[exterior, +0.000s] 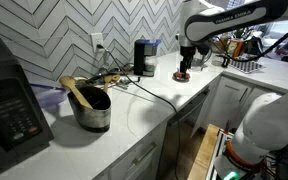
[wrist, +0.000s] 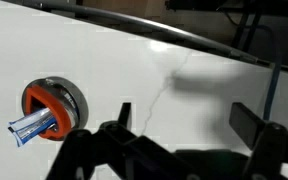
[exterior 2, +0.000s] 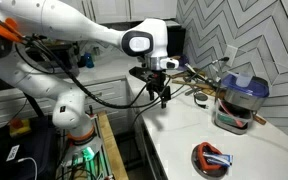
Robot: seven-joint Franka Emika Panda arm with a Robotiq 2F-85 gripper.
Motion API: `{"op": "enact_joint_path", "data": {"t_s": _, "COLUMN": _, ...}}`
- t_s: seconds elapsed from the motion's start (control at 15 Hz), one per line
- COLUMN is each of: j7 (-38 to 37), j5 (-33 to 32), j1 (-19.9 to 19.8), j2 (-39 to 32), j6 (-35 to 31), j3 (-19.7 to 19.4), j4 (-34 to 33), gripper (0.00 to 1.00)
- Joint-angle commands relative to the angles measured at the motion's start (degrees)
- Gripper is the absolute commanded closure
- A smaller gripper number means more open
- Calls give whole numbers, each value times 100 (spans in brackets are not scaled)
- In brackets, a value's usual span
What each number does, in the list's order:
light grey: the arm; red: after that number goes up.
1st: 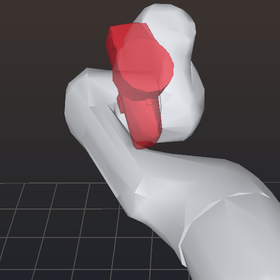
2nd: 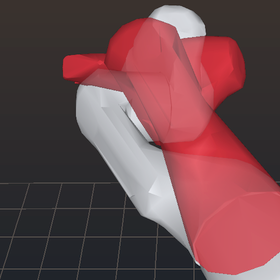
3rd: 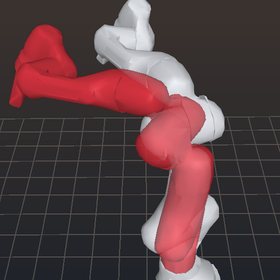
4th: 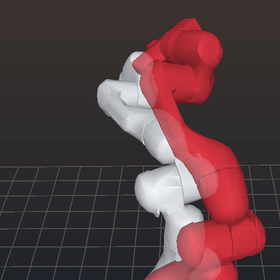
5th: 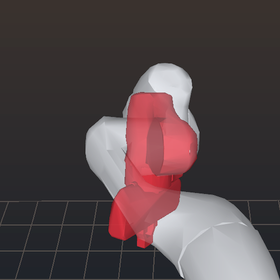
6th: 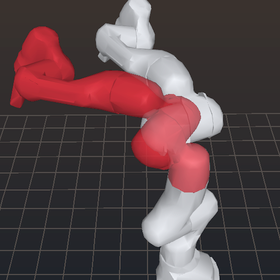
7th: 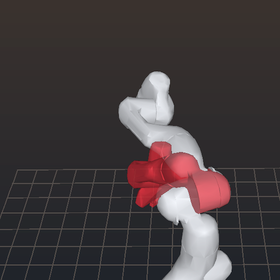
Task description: Place the slotted spoon in the silver holder upright
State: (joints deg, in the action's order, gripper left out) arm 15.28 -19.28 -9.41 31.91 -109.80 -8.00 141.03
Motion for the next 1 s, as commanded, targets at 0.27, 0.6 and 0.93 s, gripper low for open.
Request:
{"op": "enact_joint_path", "data": {"t_s": 0.27, "j7": -29, "j5": -29, "j1": 72, "j2": 3, "j6": 25, "j3": -57, "j4": -13, "gripper": 0}}
{"op": "enact_joint_path", "data": {"t_s": 0.6, "j7": -674, "j5": 982, "j1": 534, "j2": -283, "j6": -764, "j3": 143, "j4": -338, "gripper": 0}}
{"op": "enact_joint_path", "data": {"t_s": 0.93, "j7": -260, "j5": 2433, "j1": 1196, "j2": -1337, "j6": -2270, "j3": 52, "j4": -1326, "gripper": 0}}
